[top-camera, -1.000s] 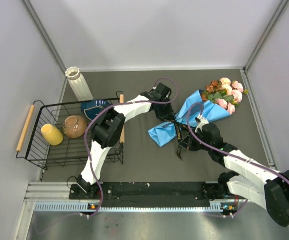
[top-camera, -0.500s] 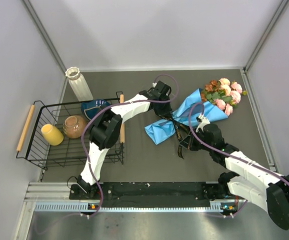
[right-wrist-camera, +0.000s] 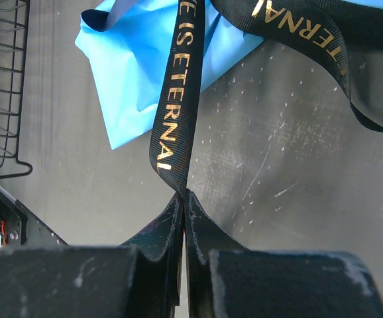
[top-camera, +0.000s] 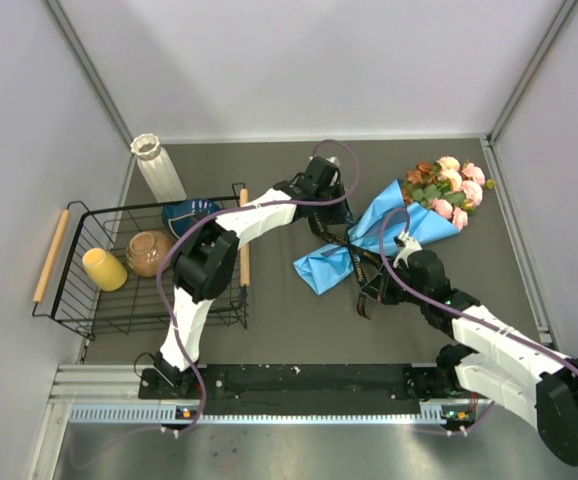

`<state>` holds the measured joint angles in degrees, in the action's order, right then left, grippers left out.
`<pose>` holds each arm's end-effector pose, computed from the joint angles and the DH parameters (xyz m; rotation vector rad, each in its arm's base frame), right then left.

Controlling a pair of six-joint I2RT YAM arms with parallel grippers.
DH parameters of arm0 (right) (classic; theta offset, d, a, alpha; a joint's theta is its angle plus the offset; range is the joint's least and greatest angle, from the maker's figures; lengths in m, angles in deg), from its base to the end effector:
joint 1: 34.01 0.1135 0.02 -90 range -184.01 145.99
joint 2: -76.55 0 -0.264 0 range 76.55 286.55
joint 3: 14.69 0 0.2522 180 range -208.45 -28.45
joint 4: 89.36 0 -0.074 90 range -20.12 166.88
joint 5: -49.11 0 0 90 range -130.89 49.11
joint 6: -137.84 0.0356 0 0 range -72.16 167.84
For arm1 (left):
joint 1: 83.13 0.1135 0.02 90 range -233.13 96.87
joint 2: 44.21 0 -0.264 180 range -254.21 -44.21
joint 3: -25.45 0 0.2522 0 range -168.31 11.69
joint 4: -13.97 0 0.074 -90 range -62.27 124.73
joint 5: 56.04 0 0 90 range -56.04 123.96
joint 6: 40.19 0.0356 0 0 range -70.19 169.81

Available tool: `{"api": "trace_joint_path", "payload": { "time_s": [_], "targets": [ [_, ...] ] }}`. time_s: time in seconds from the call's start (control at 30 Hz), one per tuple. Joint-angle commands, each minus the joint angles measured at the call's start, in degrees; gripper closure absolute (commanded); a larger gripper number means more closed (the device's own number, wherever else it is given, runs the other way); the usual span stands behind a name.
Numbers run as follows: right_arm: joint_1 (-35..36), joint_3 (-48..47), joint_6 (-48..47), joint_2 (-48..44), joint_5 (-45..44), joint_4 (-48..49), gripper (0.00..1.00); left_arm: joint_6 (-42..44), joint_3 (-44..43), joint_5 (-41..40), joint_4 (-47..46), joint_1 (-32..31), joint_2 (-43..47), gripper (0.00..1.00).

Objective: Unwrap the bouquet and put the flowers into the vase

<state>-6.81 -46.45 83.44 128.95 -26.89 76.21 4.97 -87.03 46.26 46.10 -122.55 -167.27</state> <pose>0.1595 0.0917 0.1714 0.0220 2.3031 0.8634 0.3752 -0.3182 0.2147 -0.0004 2.5086 -0.9362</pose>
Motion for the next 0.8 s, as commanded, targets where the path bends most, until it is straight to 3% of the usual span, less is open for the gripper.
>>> {"api": "trace_joint_path", "payload": {
  "time_s": [0.0,0.03,0.13,0.33,0.6,0.77],
  "targets": [
    [-0.22,-0.37,-0.79,-1.34,-0.46,0.84,1.00,0.54,0.54,1.33,-2.90,0.31,2.39,0.74],
    [-0.31,-0.37,-0.70,-1.25,-0.46,0.84,1.00,0.63,0.63,1.07,-2.99,0.31,2.65,0.68],
    [-0.22,-0.28,-0.88,-1.34,-0.55,0.75,1.00,1.16,0.72,1.15,-2.73,0.31,2.22,0.63],
    [-0.31,-0.28,-0.96,-1.51,-0.81,0.84,1.00,1.33,2.29,0.80,-2.11,0.22,1.95,0.62],
    [-0.31,-0.46,-1.05,-1.25,-0.99,0.75,1.00,3.62,6.34,-1.31,-3.16,0.13,4.76,0.51],
    [-0.22,-0.37,-1.05,-0.64,-0.90,0.75,1.00,3.53,8.10,-0.52,-4.13,-0.04,5.55,0.51]
  ]
}}
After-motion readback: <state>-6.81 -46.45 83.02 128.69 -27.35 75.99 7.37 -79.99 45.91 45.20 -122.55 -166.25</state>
